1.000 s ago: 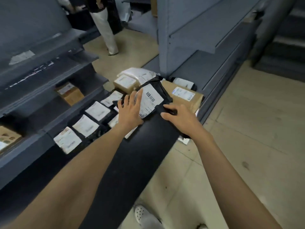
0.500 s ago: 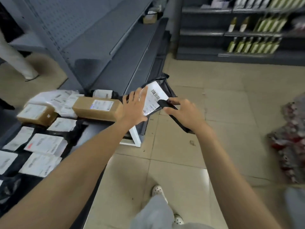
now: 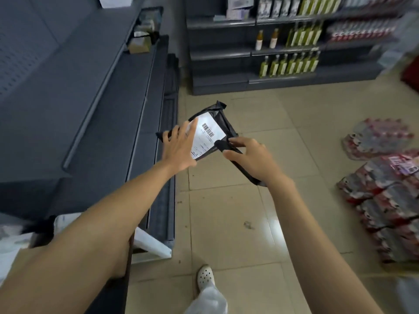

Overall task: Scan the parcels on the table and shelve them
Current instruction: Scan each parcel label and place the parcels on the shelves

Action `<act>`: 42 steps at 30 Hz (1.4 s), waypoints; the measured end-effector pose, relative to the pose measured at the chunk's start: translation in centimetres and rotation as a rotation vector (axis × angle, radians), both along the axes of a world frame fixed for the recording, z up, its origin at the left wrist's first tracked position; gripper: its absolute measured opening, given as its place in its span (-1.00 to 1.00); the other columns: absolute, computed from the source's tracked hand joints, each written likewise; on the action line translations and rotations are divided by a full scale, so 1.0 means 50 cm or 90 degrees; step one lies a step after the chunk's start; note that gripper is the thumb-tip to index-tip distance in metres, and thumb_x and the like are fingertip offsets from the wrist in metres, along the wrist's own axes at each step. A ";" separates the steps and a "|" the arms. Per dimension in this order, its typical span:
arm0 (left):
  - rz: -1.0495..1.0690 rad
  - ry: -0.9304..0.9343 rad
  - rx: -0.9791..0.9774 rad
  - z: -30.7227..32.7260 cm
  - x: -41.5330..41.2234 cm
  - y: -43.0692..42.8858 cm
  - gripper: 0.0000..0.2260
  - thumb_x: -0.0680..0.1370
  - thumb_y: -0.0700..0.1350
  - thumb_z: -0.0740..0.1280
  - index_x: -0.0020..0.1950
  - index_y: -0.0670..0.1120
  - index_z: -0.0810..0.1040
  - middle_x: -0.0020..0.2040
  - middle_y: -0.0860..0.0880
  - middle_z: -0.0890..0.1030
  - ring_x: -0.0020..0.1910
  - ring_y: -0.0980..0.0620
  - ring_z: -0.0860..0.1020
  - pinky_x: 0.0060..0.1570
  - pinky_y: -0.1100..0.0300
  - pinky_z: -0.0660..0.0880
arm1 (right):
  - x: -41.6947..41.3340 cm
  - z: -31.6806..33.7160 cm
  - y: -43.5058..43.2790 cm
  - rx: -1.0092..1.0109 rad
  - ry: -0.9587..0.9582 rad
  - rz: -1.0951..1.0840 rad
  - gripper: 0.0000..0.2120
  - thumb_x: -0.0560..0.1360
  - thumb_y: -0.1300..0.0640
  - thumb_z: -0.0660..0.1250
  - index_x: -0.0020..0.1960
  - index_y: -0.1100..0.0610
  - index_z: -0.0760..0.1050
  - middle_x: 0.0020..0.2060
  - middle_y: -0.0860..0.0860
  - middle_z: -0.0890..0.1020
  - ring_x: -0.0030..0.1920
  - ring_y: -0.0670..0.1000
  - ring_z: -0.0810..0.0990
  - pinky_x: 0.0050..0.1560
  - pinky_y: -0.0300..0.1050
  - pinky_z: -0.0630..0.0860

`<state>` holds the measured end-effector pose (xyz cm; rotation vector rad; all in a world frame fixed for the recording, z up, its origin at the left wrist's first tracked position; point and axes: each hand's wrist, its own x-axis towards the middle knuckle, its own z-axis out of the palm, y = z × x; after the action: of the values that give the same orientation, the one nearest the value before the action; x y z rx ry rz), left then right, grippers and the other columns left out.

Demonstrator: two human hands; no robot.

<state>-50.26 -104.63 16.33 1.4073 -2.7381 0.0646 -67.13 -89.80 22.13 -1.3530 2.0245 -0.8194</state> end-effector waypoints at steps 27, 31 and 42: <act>0.153 0.065 0.075 -0.031 -0.431 -1.171 0.19 0.23 0.04 0.58 0.61 0.02 -0.19 0.54 -0.08 0.06 0.47 -0.15 0.12 0.41 -0.19 0.10 | -0.466 -0.006 -1.251 0.027 0.036 0.059 -0.53 0.51 -0.18 0.36 0.38 -0.08 0.50 0.24 0.01 0.60 0.25 0.13 0.53 0.20 -0.01 0.43; 0.201 0.056 0.079 -0.063 -0.431 -1.317 0.19 0.24 0.06 0.58 0.61 0.02 -0.17 0.53 -0.07 0.09 0.45 -0.13 0.16 0.40 -0.16 0.13 | -0.475 -0.021 -1.431 0.043 0.027 0.115 -0.56 0.53 -0.13 0.37 0.37 -0.04 0.51 0.25 0.02 0.61 0.27 0.12 0.52 0.25 0.02 0.43; 0.314 0.064 0.118 -0.097 -0.413 -1.764 0.16 0.29 0.13 0.56 0.60 0.08 -0.22 0.55 -0.09 0.00 0.49 -0.16 0.10 0.42 -0.21 0.10 | -0.459 -0.021 -1.944 0.056 0.073 0.215 -0.59 0.54 -0.11 0.37 0.35 -0.03 0.53 0.21 0.06 0.63 0.25 0.16 0.54 0.13 -0.03 0.41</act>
<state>-70.89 -192.82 11.46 2.0412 -2.3045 -0.2363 -90.08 -187.01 21.09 -1.6619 1.8183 -0.5063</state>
